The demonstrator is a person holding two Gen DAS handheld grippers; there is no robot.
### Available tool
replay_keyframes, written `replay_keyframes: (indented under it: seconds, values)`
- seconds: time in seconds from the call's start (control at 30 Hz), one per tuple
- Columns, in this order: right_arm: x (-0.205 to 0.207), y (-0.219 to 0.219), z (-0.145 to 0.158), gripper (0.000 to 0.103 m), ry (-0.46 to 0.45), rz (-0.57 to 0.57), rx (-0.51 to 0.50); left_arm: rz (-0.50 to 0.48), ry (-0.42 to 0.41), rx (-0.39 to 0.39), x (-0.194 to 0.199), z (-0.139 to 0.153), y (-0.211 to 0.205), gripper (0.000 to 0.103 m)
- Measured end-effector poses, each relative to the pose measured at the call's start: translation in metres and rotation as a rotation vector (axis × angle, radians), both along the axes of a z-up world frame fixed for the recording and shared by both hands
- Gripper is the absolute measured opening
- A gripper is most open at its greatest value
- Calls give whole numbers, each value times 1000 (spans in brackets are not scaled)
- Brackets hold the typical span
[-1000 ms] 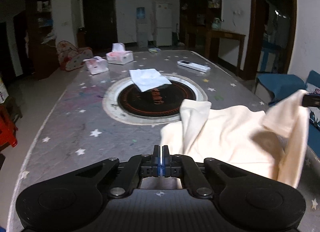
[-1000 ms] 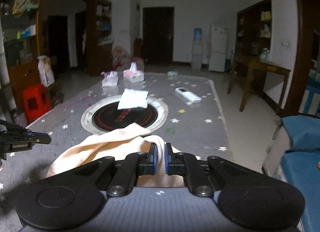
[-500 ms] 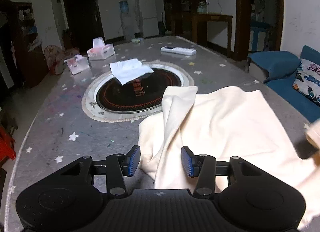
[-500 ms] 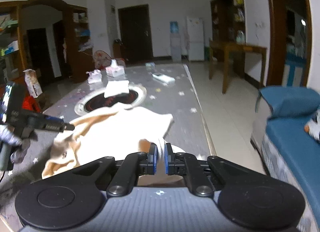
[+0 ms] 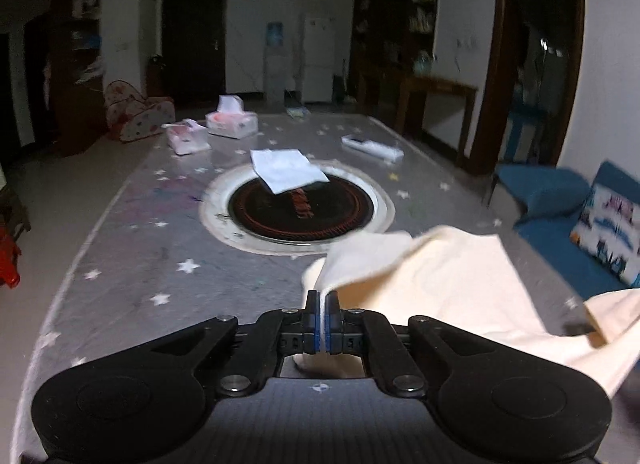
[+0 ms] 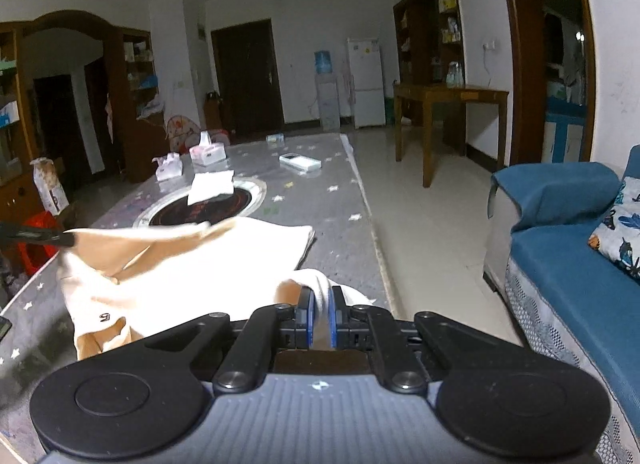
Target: Fold clothes
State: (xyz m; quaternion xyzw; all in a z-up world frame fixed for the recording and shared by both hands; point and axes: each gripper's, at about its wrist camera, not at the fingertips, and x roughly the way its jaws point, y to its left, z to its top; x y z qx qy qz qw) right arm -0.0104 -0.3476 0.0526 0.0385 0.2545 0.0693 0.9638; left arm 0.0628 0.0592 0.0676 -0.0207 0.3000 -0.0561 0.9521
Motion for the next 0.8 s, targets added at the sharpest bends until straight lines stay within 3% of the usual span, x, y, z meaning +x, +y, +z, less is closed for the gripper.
replay_keyframes:
  seconds: [0.23, 0.4, 0.5, 0.67, 0.8]
  values:
    - [-27, -13, 11, 6, -13, -26, 10, 40, 66, -106, -83, 8, 42, 2]
    - [-29, -17, -4, 9, 69, -43, -15, 64, 195, -23, -113, -23, 52, 7]
    - [-29, -17, -13, 10, 122, -39, -26, 58, 232, 4, -127, -35, 52, 8]
    - [-41, -1, -13, 10, 142, 69, -63, -24, 178, 23, -148, -25, 35, 8]
    - [-38, 30, -21, 14, 172, 218, -69, -122, 174, 26, -137, -31, 6, 8]
